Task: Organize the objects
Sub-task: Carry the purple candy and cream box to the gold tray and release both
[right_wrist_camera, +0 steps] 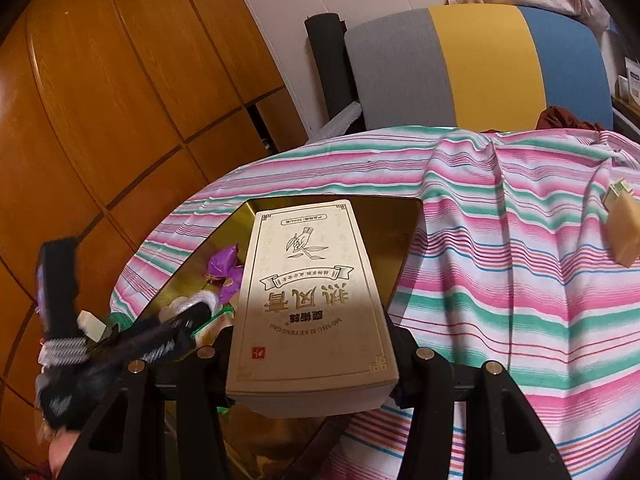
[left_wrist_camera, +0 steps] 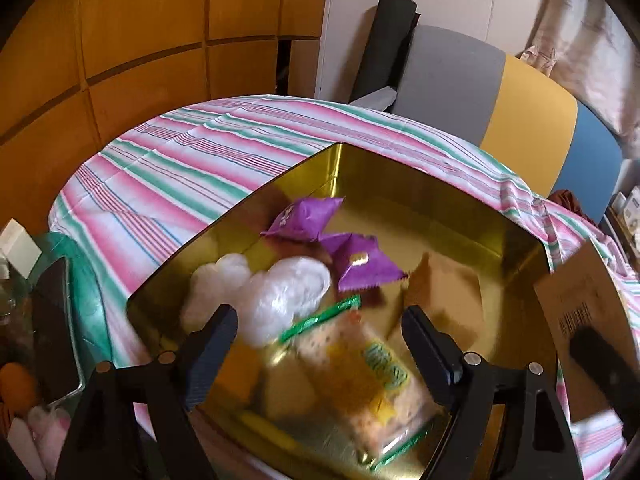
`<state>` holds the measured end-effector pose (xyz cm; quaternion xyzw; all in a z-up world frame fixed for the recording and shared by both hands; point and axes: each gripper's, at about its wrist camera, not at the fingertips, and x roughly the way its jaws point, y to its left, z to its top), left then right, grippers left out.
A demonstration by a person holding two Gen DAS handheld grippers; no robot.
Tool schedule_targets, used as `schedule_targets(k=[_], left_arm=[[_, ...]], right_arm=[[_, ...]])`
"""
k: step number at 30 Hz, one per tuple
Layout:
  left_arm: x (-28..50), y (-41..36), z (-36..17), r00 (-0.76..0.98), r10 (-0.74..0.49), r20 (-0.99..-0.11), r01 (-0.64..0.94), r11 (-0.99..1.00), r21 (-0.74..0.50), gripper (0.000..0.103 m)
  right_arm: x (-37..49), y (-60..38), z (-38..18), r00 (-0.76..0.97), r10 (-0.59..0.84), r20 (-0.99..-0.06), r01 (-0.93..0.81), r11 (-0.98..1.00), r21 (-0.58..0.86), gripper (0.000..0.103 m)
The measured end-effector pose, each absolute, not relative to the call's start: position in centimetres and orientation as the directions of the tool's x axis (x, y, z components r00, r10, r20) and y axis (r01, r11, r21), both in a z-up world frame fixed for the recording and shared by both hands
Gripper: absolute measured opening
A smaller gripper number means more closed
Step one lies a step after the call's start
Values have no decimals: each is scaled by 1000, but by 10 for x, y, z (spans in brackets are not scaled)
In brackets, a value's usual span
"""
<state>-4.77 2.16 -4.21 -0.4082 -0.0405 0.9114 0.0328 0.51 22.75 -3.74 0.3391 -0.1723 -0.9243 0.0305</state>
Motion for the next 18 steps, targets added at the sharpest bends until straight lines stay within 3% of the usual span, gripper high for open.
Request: schedule_targets(k=[7,18], left_arm=[[-35,17,-33,-682,90,-726,-29,-995,-96,91],[-32,7,-33,-664,104,-740,-8,-991,-132,92]], right_arm=[[-16,221,-37,-754,-116,-646,-101,-952,288,53],[-38,219,-46,-725,-53,-686,-161,-956,244,55]])
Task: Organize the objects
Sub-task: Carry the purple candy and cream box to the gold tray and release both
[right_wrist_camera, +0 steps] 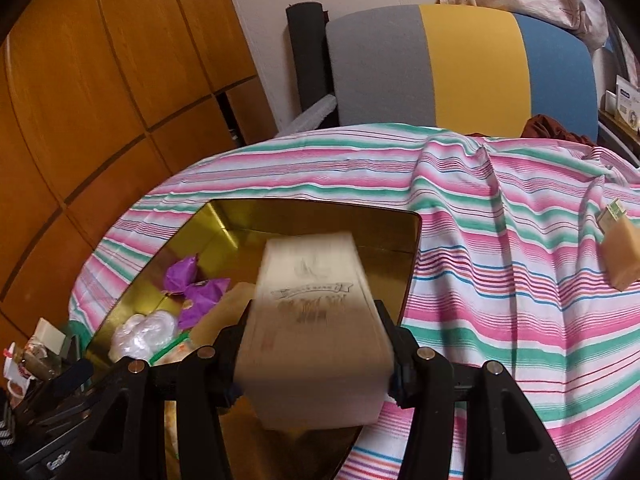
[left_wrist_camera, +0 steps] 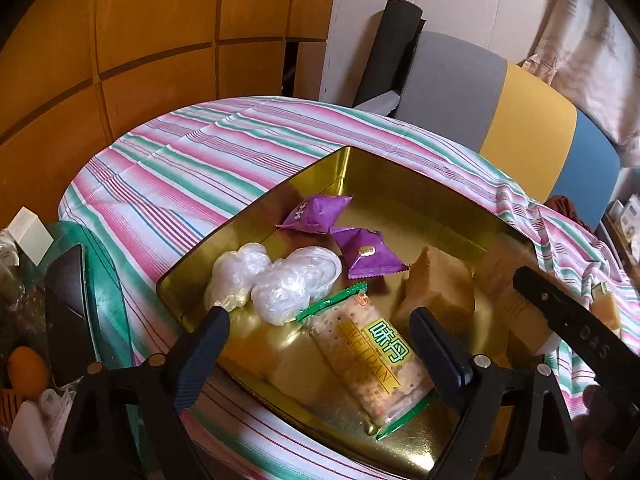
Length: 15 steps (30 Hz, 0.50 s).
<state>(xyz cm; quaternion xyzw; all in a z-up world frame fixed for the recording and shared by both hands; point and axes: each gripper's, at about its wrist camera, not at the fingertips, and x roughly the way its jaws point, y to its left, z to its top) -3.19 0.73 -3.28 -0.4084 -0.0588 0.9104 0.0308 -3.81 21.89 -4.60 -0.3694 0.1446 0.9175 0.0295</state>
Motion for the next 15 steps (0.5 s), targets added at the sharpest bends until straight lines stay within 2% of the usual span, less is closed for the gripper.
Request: schedule_targets(k=[15], left_arm=[[-23,10,-26,-680,110,-725,-11,-990,-141,92]], right_arm=[[9,218,-32,-777,-108,-621,-126,-939,320,57]])
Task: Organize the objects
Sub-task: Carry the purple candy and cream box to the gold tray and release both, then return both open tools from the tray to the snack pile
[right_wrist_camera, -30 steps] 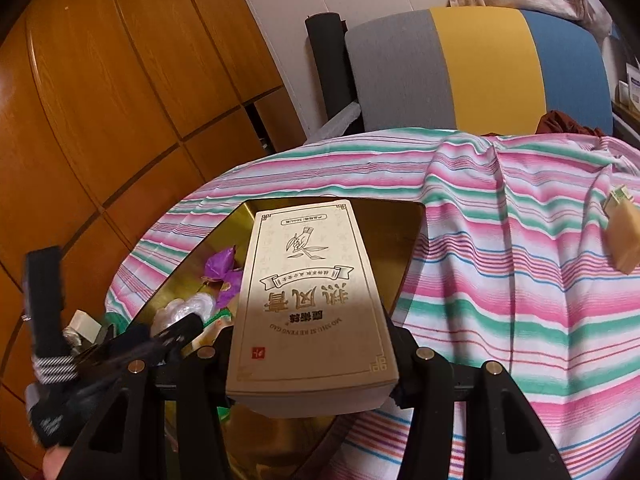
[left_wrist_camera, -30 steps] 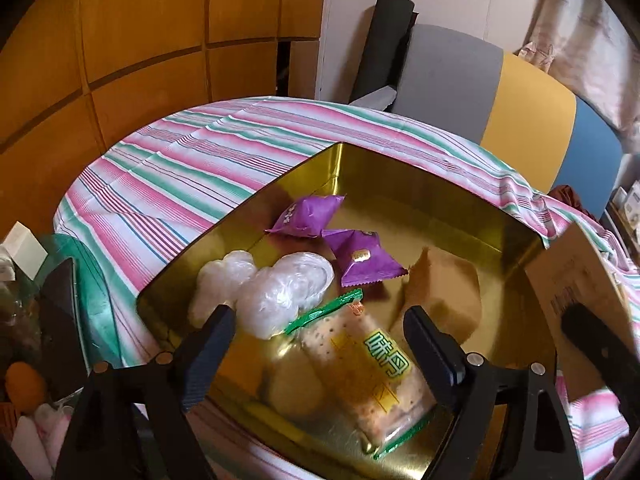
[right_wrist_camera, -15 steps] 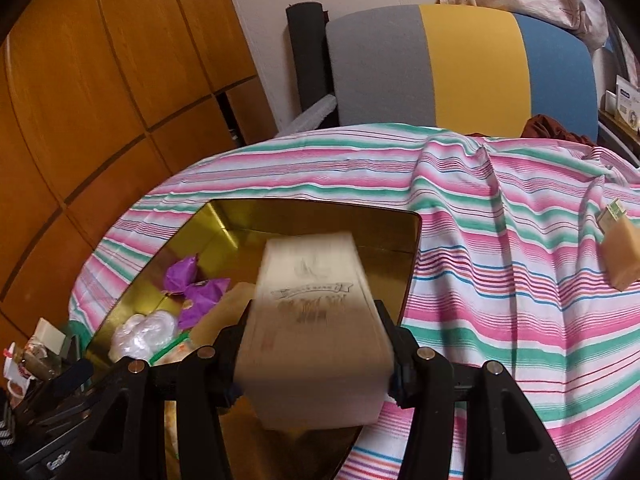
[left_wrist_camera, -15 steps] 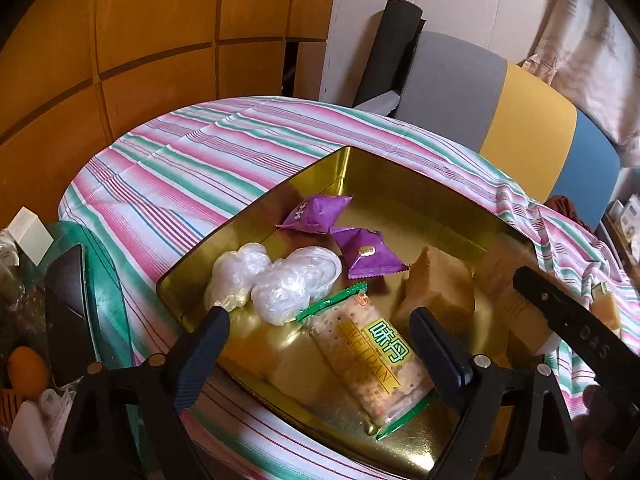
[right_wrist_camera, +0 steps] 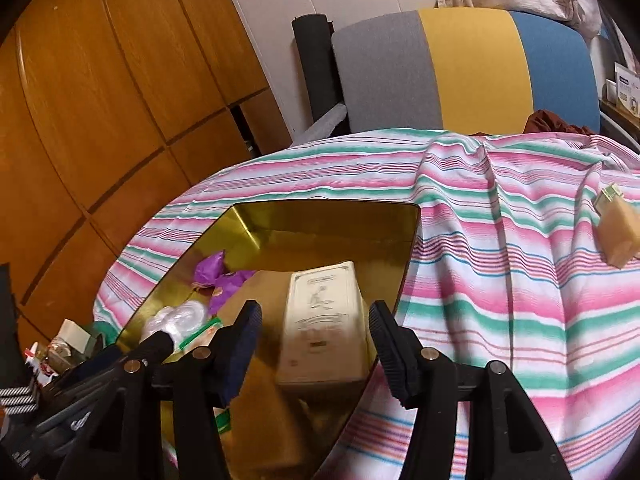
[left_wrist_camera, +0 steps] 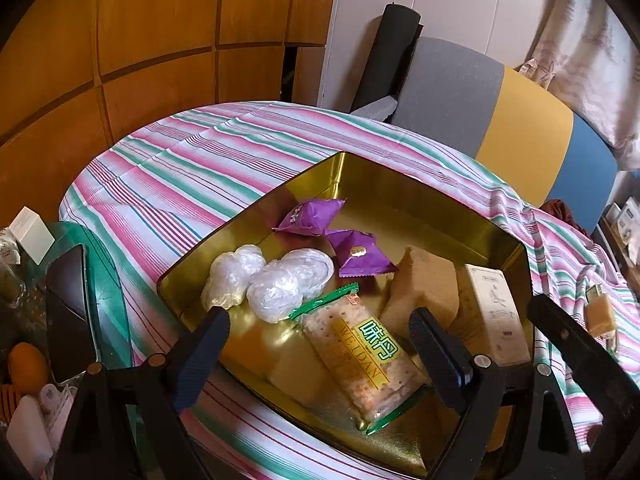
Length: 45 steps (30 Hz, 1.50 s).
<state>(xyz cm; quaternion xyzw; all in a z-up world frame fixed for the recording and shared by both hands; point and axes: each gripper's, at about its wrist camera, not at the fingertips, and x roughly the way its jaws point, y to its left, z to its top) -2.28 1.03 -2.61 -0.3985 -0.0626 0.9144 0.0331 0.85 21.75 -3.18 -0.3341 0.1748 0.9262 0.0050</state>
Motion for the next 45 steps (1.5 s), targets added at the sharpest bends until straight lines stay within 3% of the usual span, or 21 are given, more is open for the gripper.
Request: schedule_targets(k=[10,16,22,33,38,45], left_arm=[[-14,19,-22,-686,140,-714,-41,-987,-154,94],[0,39,-11,-709,224,-669,-144,-974,-174,103],[20,68,-3,-706,291,-646,-261,-955,-144,103],[58,133,-12,-633,382,-673,-449,-890,-83,103],[71,159,-18,-608,391,-691,-506,-862,-43,103],[80,185,-24,-575,394,-717,-538,-842,-31,103]], right_arm=[[33,241,-27,-795,-73,-602,-180,-920,349,57],[48,265,-33,-785,-22,-619,-240,-911,335,57],[70,296,-48,-748,48,-662,-313,-905,288,57],[134,411,-81,-613,250,-749,-595,-770,230,57],[152,474,-76,-561,365,-743,-710,-674,204,57],[133,541,-64,-574,423,-702,-728,-656,200,61]])
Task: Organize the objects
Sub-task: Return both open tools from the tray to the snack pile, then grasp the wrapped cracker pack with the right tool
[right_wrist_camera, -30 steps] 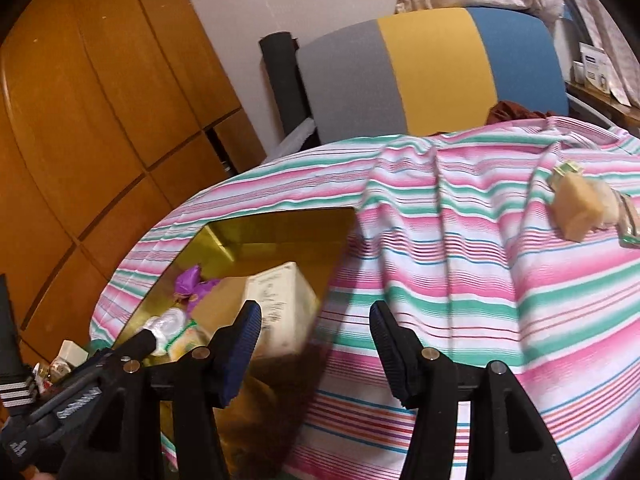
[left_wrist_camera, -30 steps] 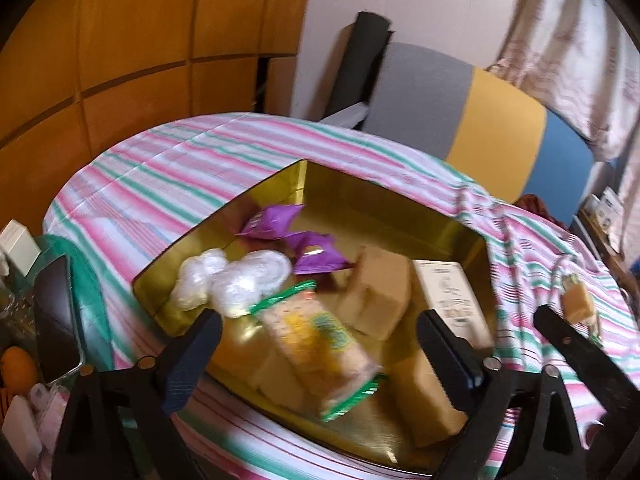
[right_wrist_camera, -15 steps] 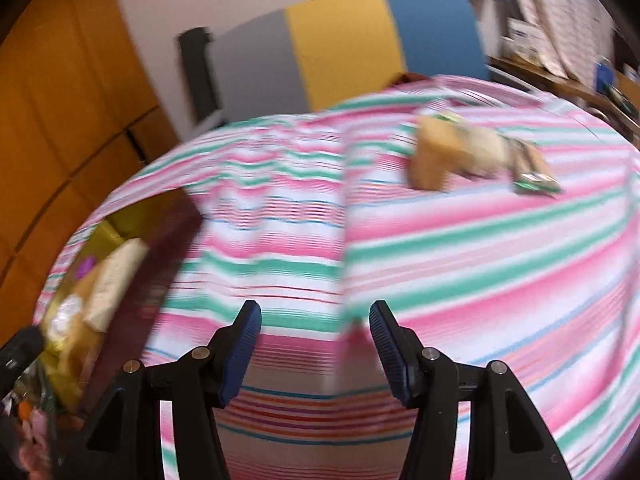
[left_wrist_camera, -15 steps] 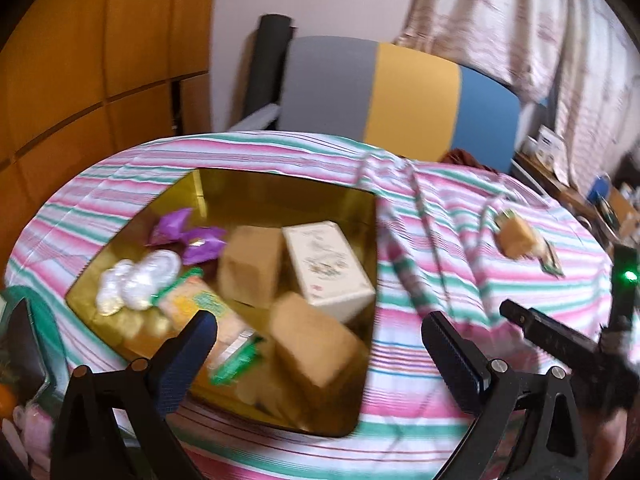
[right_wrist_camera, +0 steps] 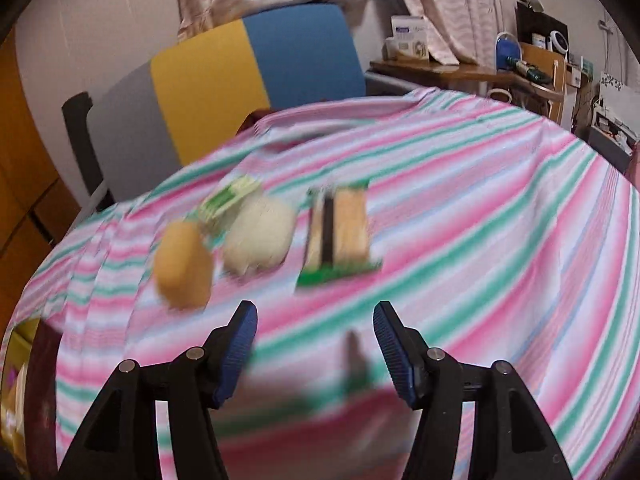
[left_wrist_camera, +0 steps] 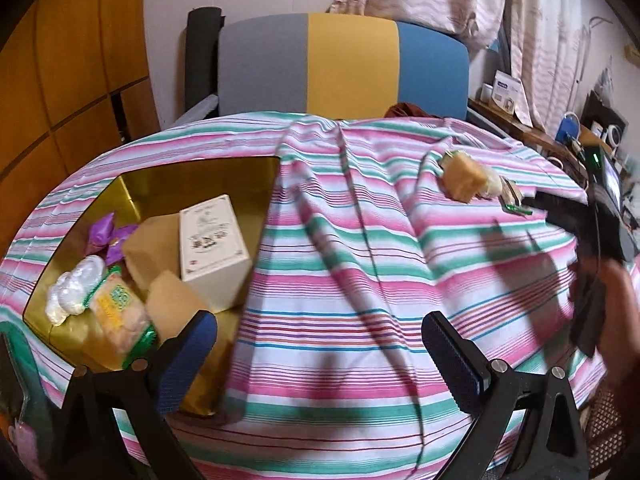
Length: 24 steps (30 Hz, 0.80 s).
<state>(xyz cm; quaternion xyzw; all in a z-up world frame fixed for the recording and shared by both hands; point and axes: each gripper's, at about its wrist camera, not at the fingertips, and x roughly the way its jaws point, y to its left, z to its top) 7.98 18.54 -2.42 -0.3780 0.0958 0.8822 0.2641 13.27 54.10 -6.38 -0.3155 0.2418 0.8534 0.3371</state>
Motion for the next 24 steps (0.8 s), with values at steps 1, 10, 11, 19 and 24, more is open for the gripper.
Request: schedule_targets(k=[1,10,11,19,24], left_arm=[[81,189,-25,-573,392,-720,-542,-840,-25,103],[86,214,-29,-565,373,-736,-569,-822,20,103],[85,217,-30,-566,371,-737,-568,-823,22,103],[79,241,-32,-555,371,-744,-572,-820,18,103],[75,265,-28,-558,387,-734,-587,-809,20,103]], right_arm=[[127,547,-65,-571,422,-704,-729,-655,198,61],[88,592,-88,-531,406,-744,-724,-674,149,61],[85,593,-92,-529,396,-751,-718,-681,146,61],[85,596,-100,-545,380,-748,-707,-687,166,48],[95,592,-95,-547,354,-759,-702,-688,184,47]])
